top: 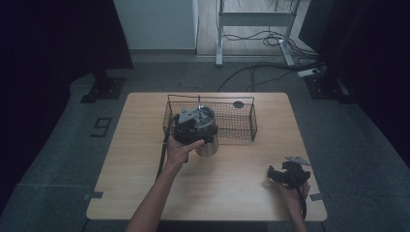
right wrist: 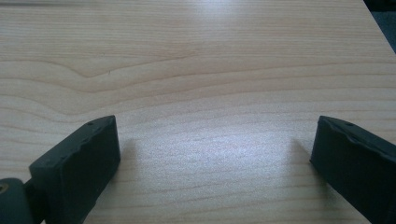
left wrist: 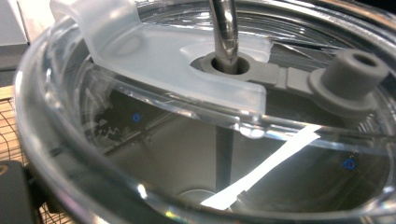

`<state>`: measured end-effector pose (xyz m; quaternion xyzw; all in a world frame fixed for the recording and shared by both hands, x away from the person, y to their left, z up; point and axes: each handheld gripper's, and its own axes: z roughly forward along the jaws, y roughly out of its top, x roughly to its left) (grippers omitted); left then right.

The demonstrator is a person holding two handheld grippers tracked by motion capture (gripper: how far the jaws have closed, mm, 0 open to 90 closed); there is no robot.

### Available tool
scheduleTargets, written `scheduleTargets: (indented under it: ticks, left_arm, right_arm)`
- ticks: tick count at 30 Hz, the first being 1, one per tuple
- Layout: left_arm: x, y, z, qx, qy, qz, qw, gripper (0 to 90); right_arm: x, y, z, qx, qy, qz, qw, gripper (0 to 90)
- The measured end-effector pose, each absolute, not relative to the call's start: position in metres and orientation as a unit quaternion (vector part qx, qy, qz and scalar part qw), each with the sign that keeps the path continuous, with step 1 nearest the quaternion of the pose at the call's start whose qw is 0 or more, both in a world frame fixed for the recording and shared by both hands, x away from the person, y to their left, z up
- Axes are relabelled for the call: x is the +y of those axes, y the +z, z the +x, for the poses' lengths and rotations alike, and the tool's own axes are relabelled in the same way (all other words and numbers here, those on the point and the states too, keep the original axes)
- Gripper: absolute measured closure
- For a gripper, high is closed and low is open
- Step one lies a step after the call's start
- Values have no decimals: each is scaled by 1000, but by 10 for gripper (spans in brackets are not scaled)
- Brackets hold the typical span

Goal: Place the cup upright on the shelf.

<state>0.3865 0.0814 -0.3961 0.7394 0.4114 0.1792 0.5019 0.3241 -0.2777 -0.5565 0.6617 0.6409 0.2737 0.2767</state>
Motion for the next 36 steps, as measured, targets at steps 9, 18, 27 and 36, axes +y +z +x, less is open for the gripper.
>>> scheduleTargets:
  ticks: [9,18,27,36]
  left_arm:
    - [79,-384,397,406,182,734,512,38]
    - [74,-378,409,404,195,734,509,38]
    - [69,-376,427,409,198,731,509,38]
    - [64,-376,445,421,195,726,508,38]
  right_arm:
    - [-278,-556,324,640,274,662,278,16]
    - [-278,-557,323,639,275,662,279,22]
    - [-278,-556,323,638,275,663,280,28]
    - [-278,-557,323,636,276,664,281,31]
